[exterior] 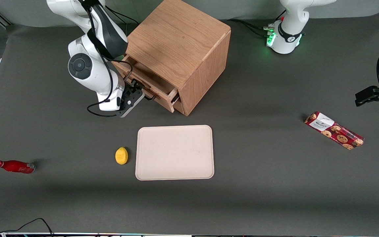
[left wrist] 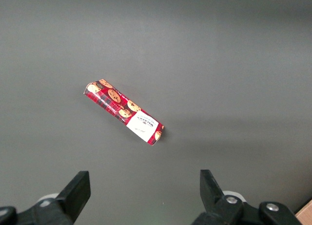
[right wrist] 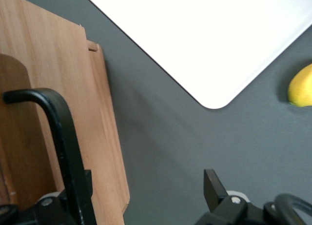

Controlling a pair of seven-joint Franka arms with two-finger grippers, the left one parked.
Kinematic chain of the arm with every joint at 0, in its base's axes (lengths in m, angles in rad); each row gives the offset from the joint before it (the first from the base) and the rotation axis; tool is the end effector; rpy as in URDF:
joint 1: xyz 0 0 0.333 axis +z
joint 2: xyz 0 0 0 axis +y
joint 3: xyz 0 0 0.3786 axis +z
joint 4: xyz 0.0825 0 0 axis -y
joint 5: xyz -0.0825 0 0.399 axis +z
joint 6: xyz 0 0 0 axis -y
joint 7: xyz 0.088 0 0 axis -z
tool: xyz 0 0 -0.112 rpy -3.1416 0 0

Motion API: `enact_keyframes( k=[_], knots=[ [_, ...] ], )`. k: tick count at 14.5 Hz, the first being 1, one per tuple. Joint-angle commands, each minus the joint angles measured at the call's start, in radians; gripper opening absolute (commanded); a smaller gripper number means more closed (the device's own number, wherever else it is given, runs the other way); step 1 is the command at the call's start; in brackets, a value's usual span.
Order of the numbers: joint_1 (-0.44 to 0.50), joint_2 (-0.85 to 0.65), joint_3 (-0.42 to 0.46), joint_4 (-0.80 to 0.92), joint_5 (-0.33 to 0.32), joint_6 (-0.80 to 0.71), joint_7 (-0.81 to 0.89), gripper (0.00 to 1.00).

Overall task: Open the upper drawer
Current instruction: 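Pull the handle outward with the right gripper, sliding the drawer open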

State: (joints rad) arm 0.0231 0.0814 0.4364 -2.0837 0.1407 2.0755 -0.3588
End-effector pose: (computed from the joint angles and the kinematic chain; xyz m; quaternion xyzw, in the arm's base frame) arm 0.5066 0.2547 0.4341 -0.9278 -0.3626 0.0453 0.0750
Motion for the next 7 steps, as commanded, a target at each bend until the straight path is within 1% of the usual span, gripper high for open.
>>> enact_keyframes(
  k=[1,5,7],
  knots=[
    [-0.005,0.003,-0.018,-0.007,-0.046,0.014,-0.014,1.00],
    [-0.011,0.006,-0.031,-0.004,-0.050,0.032,-0.014,1.00],
    [-0.012,0.012,-0.042,-0.001,-0.065,0.037,-0.012,1.00]
  ],
)
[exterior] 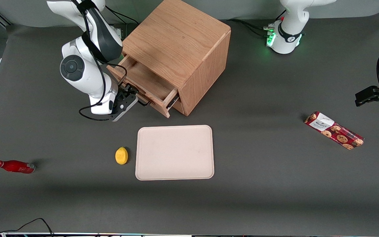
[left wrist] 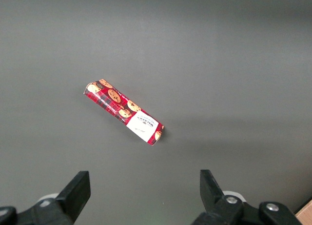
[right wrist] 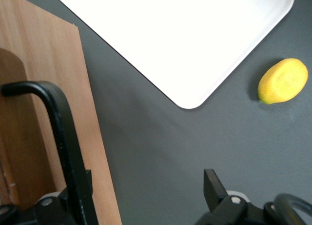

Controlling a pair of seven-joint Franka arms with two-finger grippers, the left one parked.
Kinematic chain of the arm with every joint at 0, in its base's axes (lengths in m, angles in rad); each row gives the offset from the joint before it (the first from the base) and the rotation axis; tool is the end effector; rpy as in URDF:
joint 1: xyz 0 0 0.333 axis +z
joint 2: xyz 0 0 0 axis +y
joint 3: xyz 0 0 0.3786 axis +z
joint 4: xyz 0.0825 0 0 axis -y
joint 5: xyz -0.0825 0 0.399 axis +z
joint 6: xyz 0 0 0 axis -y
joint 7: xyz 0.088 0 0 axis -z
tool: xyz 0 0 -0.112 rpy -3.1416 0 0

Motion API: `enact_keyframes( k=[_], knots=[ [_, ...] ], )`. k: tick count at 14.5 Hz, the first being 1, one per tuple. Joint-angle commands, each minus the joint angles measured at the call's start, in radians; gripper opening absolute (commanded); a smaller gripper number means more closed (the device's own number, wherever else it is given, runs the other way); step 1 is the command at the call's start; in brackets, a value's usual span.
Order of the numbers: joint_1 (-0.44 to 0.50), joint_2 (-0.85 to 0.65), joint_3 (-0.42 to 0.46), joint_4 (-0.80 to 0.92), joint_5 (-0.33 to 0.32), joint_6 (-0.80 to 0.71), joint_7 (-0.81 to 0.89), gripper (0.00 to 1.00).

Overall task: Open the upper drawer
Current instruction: 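Pull the handle outward with the right gripper, sliding the drawer open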

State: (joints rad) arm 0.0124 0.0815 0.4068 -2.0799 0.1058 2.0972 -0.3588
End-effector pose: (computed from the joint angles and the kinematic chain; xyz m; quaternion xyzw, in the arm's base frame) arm 0.5205 0.2336 0.4367 -0.9334 -0.3523 0.0310 0.0601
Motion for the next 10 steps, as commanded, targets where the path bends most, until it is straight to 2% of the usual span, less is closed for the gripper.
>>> enact_keyframes(
  k=[1,10],
  knots=[
    [-0.002,0.015,-0.016,0.003,-0.034,0.021,-0.012,1.00],
    [-0.015,0.090,-0.060,0.064,-0.087,0.026,-0.014,1.00]
  ],
)
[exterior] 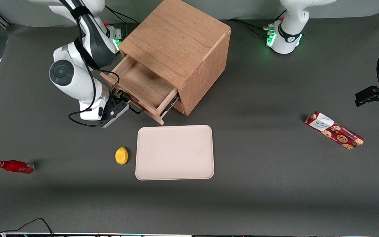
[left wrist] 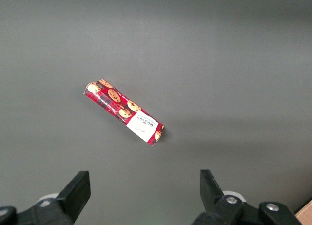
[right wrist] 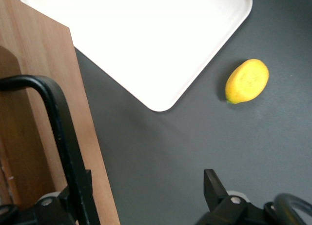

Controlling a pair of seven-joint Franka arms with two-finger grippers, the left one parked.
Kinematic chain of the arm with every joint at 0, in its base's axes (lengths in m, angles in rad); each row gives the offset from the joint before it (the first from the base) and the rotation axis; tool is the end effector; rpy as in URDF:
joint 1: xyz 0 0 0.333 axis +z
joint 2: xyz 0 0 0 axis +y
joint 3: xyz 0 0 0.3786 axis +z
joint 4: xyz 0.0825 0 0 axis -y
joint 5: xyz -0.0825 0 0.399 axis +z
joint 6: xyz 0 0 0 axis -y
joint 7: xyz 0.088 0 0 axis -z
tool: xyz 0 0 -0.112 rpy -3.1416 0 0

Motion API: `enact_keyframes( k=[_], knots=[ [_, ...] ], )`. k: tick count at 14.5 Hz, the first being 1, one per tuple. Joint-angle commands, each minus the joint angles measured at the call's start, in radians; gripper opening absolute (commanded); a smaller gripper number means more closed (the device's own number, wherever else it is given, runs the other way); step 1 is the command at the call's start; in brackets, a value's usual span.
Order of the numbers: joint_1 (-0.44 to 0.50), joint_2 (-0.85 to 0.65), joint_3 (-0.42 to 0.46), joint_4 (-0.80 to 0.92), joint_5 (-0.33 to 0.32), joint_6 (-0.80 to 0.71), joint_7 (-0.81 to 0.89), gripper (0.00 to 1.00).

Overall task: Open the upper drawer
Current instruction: 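Pull the handle outward with the right gripper, sliding the drawer open, then keep pulling the drawer further out with the right gripper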

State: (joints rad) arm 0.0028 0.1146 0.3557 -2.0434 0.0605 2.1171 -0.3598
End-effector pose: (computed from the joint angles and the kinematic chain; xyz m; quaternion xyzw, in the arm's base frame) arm 0.5494 0.2033 0.4361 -0.9409 -0.3352 0.0171 0.0455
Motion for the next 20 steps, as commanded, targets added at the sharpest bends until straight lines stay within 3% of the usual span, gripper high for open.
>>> enact_keyframes(
  k=[1,11,20],
  knots=[
    [-0.006,0.065,-0.014,0.040,-0.044,0.006,-0.014,1.00],
    [-0.007,0.120,-0.084,0.115,-0.074,0.006,-0.021,1.00],
    [-0.035,0.160,-0.087,0.169,-0.093,0.006,-0.021,1.00]
  ],
)
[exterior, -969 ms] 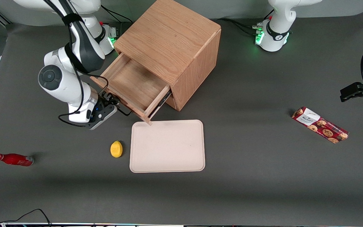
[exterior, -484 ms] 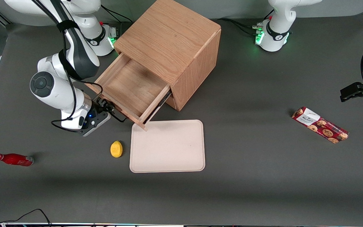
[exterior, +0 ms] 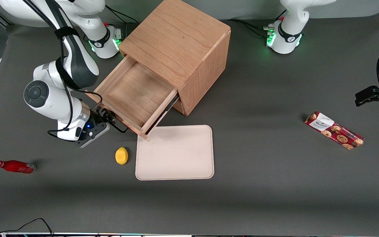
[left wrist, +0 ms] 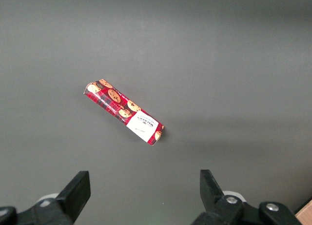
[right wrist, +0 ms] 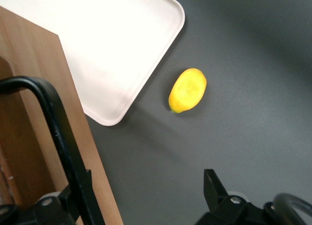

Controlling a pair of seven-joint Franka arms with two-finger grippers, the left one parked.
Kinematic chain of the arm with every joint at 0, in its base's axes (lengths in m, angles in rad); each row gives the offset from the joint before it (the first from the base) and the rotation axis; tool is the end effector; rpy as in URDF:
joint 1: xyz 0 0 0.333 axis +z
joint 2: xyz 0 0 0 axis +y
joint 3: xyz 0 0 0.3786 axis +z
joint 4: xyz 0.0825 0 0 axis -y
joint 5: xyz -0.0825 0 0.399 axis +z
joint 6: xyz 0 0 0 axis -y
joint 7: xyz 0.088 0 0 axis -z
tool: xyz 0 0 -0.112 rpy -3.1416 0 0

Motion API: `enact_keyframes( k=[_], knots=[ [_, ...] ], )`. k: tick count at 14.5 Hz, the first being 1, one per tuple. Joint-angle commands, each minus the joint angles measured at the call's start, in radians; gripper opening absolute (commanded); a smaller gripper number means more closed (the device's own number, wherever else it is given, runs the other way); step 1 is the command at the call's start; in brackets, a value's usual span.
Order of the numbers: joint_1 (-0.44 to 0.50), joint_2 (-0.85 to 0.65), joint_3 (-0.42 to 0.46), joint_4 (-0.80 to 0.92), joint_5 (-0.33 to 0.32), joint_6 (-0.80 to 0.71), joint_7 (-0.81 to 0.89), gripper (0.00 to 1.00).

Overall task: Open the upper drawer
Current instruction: 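Keep pulling the drawer further out with the right gripper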

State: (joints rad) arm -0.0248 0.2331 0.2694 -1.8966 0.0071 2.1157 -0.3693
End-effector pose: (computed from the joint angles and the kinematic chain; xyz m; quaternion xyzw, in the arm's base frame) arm 0.6189 0.1440 0.4325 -0.9543 -0.2970 0.0008 0.0339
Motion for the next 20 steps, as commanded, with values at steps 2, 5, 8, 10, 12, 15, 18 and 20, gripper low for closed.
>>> enact_keyframes(
  k=[2,5,8,10,12,15,18,20],
  knots=[
    [-0.009,0.045,-0.001,0.025,-0.039,0.007,-0.011,1.00],
    [-0.015,0.060,-0.001,0.040,-0.041,0.007,-0.013,1.00],
    [-0.027,0.077,-0.009,0.053,-0.065,0.007,-0.017,1.00],
    [-0.027,0.081,-0.016,0.053,-0.068,0.007,-0.019,1.00],
    [-0.026,0.081,-0.016,0.062,-0.067,0.007,-0.017,1.00],
    [-0.027,0.074,-0.016,0.071,-0.065,0.003,-0.014,1.00],
    [-0.026,0.063,-0.015,0.080,-0.062,-0.023,-0.013,1.00],
    [-0.026,0.060,-0.015,0.099,-0.061,-0.055,-0.013,1.00]
  ],
)
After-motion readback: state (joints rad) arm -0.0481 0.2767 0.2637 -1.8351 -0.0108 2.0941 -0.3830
